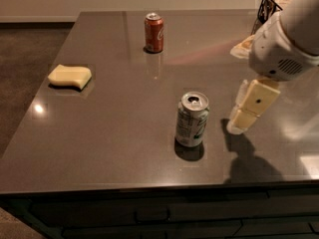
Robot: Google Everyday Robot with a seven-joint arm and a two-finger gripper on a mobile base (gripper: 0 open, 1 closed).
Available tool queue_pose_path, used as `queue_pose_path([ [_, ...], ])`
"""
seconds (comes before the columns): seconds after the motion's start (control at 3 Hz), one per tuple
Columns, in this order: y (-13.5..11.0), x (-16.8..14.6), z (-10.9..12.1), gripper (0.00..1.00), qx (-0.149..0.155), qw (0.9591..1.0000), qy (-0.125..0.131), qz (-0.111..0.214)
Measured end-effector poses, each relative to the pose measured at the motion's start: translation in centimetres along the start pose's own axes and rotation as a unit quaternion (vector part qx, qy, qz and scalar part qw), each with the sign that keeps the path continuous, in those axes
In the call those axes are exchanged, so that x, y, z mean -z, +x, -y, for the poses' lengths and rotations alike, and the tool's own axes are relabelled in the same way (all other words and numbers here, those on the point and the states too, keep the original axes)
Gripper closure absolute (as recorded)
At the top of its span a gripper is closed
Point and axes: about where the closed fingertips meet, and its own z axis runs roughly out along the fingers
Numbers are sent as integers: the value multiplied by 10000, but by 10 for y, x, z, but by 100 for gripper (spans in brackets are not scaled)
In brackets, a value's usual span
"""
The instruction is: Move 7up can near coke can
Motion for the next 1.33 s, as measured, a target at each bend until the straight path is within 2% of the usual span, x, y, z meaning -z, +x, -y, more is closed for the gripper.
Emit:
queue_pose_path([
  [0.33, -24, -28, -2, 0, 4, 9989, -149, 442],
  [0.67, -41, -49, -12, 0, 104, 9969, -351, 694],
  [1.0, -52, -61, -21, 0, 222, 9947, -581, 814],
  [1.33, -54, -73, -25, 18, 277, 9941, -695, 788],
])
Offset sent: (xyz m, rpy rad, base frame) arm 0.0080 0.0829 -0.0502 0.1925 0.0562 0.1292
